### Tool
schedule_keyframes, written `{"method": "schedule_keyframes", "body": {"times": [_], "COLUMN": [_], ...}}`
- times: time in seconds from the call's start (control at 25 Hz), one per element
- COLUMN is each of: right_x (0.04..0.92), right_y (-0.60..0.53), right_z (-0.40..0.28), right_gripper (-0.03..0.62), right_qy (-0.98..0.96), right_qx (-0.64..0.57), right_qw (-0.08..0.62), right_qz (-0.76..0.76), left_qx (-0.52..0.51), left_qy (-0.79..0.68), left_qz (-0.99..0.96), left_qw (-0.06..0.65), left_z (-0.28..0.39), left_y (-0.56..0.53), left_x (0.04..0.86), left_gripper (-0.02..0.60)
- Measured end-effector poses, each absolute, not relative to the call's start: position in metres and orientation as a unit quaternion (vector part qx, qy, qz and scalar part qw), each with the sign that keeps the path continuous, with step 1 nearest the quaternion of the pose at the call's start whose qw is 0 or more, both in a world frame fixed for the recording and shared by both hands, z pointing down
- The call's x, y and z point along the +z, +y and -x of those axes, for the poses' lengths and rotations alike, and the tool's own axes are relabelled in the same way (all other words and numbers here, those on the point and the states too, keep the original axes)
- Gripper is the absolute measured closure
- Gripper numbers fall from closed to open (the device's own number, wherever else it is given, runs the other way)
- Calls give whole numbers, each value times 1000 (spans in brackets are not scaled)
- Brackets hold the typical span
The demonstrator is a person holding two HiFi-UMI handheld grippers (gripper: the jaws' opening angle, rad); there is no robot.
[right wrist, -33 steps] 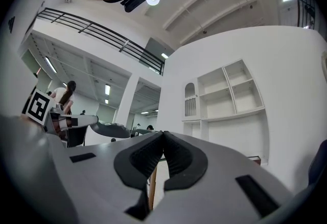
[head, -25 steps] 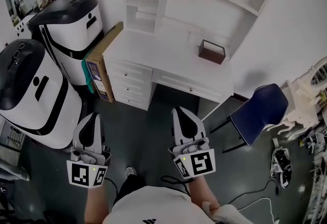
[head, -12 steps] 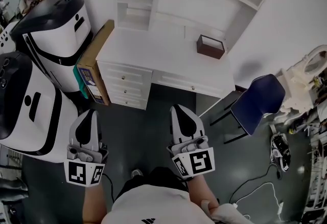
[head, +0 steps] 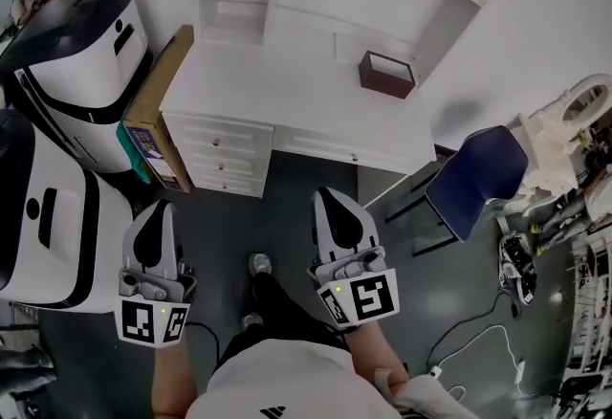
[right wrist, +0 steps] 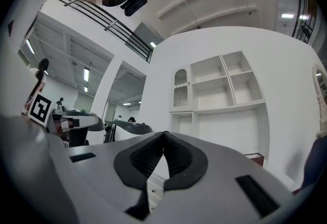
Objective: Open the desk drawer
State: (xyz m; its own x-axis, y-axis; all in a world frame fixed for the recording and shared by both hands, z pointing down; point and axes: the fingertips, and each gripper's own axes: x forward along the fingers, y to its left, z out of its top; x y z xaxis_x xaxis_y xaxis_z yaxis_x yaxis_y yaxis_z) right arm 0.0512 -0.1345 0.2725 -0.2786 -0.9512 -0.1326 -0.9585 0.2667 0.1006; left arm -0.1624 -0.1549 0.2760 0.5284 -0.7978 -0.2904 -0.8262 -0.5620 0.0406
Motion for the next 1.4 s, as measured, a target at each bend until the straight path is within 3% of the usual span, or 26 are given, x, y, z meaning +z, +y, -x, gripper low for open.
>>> {"method": "schedule_keyframes", "body": {"times": [0.52,1.4], "right_x": [272,379], "right_y": [-261,-364], "right_z": [-68,-80], "right_gripper": [592,592], "right_qy": [810,829], "right_qx": [81,-36], "right_qw": [29,-14], "right_qz": [580,557], "left_qx": [134,3], "left_qy": [480,480], "left_qz": [866,872], "left_qw": [52,-96], "left_z": [142,99], "left_y": [-272,-382], "left_x": [275,436], "left_gripper": [577,575]}}
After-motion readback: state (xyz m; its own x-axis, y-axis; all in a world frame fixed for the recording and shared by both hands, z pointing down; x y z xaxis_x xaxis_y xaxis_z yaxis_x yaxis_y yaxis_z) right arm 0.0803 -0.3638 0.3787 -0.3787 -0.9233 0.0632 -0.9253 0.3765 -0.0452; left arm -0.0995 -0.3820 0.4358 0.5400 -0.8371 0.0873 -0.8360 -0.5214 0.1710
